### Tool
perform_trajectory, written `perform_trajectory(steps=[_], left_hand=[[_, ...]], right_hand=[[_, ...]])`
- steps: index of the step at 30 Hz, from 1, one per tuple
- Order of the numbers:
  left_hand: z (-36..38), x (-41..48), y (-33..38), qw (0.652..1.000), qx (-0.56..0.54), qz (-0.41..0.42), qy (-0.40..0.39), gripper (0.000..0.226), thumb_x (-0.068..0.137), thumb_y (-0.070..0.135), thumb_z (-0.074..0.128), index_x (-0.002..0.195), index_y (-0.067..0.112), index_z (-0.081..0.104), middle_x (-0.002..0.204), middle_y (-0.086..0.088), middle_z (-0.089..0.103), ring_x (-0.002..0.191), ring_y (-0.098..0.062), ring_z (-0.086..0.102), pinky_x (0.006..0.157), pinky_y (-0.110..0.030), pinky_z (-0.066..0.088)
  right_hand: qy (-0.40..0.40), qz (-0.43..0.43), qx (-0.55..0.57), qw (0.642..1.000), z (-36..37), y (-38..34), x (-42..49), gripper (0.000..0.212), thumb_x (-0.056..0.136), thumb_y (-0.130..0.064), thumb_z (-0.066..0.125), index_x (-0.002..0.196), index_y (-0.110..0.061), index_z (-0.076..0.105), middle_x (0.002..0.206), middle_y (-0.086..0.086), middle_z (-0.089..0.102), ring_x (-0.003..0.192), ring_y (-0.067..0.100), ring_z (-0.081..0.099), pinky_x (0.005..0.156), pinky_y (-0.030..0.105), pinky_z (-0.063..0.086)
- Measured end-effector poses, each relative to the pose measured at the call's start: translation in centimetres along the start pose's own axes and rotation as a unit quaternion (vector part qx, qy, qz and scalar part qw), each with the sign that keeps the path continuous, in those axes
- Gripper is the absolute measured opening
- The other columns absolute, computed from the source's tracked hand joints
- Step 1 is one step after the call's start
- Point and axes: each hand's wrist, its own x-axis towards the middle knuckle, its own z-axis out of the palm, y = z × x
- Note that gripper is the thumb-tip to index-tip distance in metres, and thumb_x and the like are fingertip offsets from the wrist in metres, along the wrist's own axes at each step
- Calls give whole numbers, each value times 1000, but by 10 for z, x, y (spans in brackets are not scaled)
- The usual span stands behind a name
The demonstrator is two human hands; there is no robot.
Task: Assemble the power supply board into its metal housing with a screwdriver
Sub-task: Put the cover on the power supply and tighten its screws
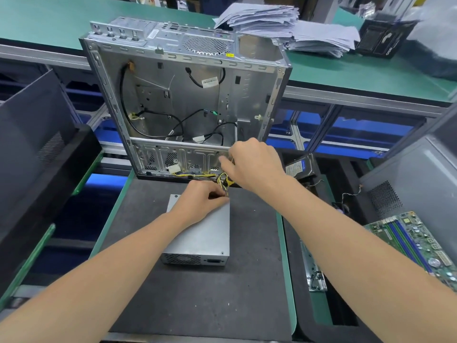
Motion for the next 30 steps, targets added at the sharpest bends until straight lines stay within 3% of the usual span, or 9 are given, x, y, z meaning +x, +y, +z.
perform_trajectory(steps=[4, 6, 11, 17, 21, 23, 25, 28, 30], left_hand=[[0, -1, 0, 1000, -16, 4, -4, 3, 86, 20, 82, 83, 19, 80, 74, 18, 69, 70, 7, 59, 68, -7, 38], [0, -1, 0, 1000, -14, 7, -2, 3, 86, 19, 81, 83, 18, 80, 74, 20, 67, 70, 7, 59, 68, -6, 37], [2, -3, -2, 1000, -17, 10, 5, 3, 85, 19, 81, 88, 18, 81, 84, 14, 75, 77, 8, 63, 74, -3, 41], [3, -3, -4, 1000, -11, 19, 8, 5, 85, 22, 80, 90, 23, 80, 86, 15, 75, 82, 6, 65, 77, -5, 43], [3, -2, -4, 1000, -6, 24, -3, 2, 87, 21, 79, 89, 21, 80, 83, 16, 74, 78, 5, 64, 73, -8, 42], [3, -2, -4, 1000, -3, 27, -4, 2, 87, 20, 79, 88, 21, 79, 81, 18, 71, 76, 3, 64, 71, -8, 42], [2, -2, -4, 1000, -1, 28, -3, 2, 87, 20, 79, 88, 22, 79, 80, 20, 70, 76, 3, 64, 72, -7, 42], [2, -3, -3, 999, 2, 35, 2, 4, 85, 18, 79, 89, 20, 80, 83, 17, 73, 78, 1, 66, 74, -8, 45], [2, -3, -2, 999, 9, 41, 4, 6, 85, 16, 79, 90, 19, 80, 85, 13, 75, 80, 0, 66, 77, -8, 45]], right_hand=[[-129, -203, 48, 970, -25, 15, -2, 8, 97, -25, 62, 103, -26, 68, 108, -5, 59, 98, 21, 60, 73, 34, 48], [-173, -249, 43, 952, -30, 17, 0, 19, 95, -9, 61, 103, -23, 70, 110, -5, 60, 102, 16, 56, 73, 26, 41], [-132, -156, 56, 977, -24, 9, 3, 8, 98, -25, 64, 102, -20, 69, 94, -1, 60, 97, 21, 57, 74, 35, 49], [-48, 43, 57, 996, -1, -6, -2, 44, 101, -33, 58, 67, -13, 39, 68, 3, 38, 70, 35, 50, 59, 34, 37], [-79, -68, 50, 993, -15, 4, -4, 31, 100, -41, 60, 82, -16, 61, 85, 4, 57, 83, 32, 61, 66, 36, 46], [-132, -184, 56, 972, -30, 13, -3, 6, 97, -24, 63, 100, -22, 68, 105, -2, 59, 98, 23, 60, 75, 36, 49], [-172, -243, 52, 953, -36, 16, -2, 19, 94, -8, 63, 103, -22, 70, 109, -3, 60, 104, 19, 57, 80, 35, 49], [-147, -203, 51, 967, -32, 15, 1, 10, 97, -16, 66, 105, -18, 71, 101, 1, 64, 100, 21, 59, 80, 37, 52], [-116, -139, 47, 982, -23, 12, 3, 21, 99, -33, 64, 92, -13, 65, 83, 5, 60, 85, 28, 61, 61, 37, 48]])
